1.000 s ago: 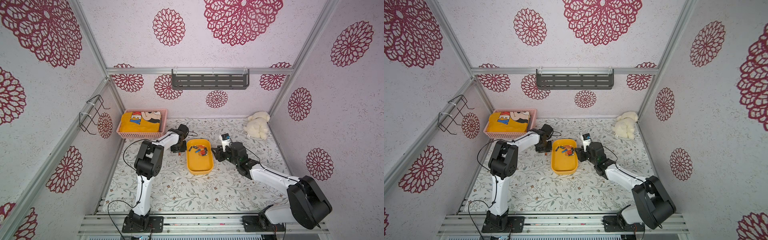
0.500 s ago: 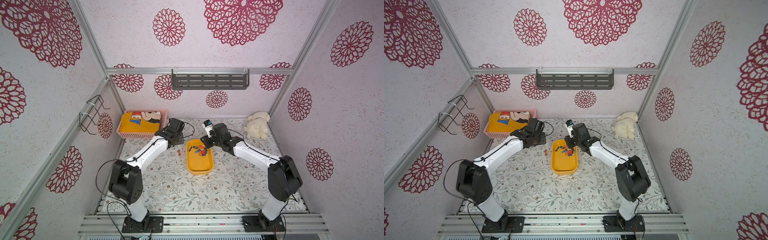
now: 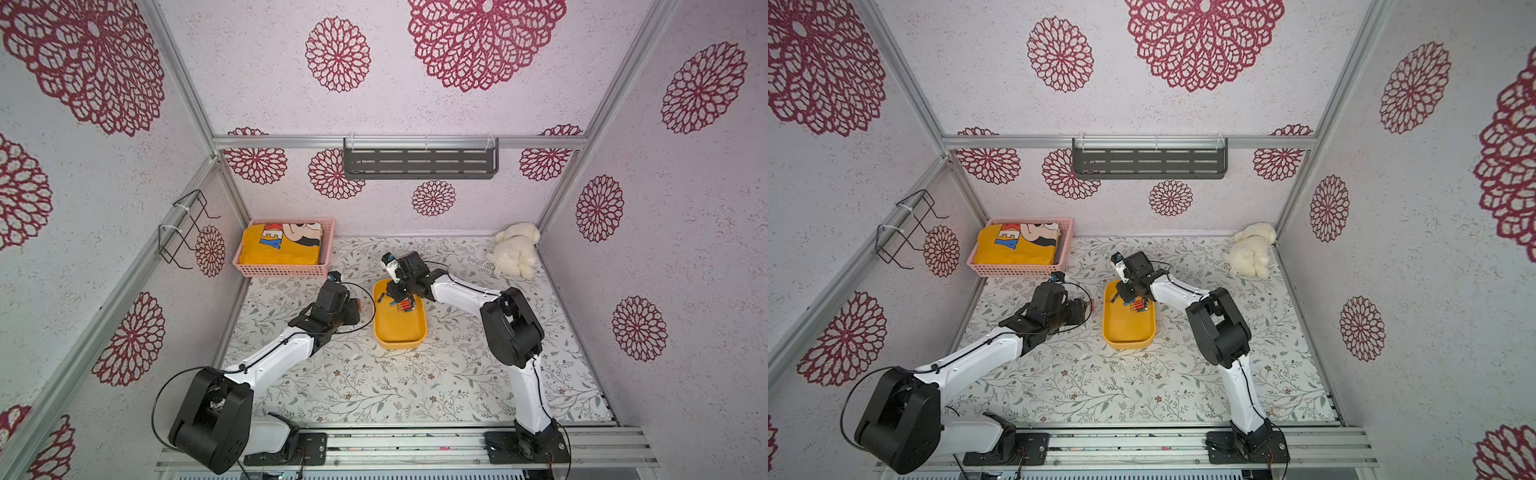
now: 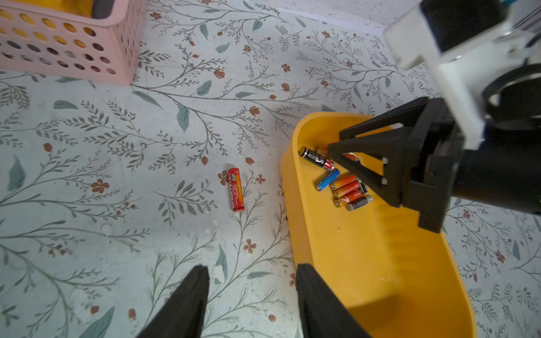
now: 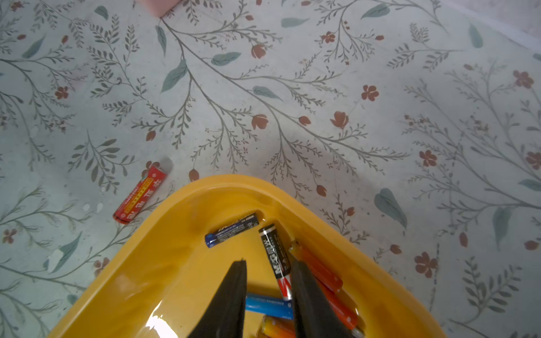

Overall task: Take the batteries out of the storage box
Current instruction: Pick up the battery from the storage box.

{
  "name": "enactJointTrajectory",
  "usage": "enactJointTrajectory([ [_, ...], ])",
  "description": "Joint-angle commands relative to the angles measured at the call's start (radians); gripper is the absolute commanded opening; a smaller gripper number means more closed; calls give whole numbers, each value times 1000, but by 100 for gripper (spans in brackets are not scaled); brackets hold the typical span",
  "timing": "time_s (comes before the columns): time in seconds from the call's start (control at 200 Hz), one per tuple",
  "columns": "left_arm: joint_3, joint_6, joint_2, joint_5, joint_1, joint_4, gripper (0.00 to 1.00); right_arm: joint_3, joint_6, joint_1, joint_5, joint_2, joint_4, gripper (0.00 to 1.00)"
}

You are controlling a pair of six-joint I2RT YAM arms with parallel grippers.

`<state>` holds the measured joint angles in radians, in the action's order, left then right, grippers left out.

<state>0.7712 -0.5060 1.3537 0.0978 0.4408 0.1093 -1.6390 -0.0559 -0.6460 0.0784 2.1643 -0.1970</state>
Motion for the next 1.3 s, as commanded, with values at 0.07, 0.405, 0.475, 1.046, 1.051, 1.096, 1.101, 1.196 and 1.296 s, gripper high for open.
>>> enactJointTrajectory([
  [0.07,12,-1,19,-27,15,-77,52,-63,-28,3,-22,43,20,32],
  [0.405,53,-23,71,27,21,-39,53,-69,-30,2,-32,96,23,31],
  [0.475,57,-28,77,32,21,-33,53,-59,-28,3,-36,100,25,31],
  [1.046,111,-38,140,49,25,6,54,17,9,-4,-14,82,45,33],
  [1.051,111,-38,139,49,25,5,54,18,11,-4,-12,81,46,33],
  [1.096,112,-39,145,51,26,4,53,25,23,-4,-10,69,42,32],
  [1.101,112,-39,145,52,26,4,53,25,24,-4,-11,68,41,32],
  [1.196,116,-42,156,54,26,7,54,49,39,-6,-1,45,48,31],
  [1.296,121,-42,164,55,28,12,54,69,43,-8,-2,30,56,26],
])
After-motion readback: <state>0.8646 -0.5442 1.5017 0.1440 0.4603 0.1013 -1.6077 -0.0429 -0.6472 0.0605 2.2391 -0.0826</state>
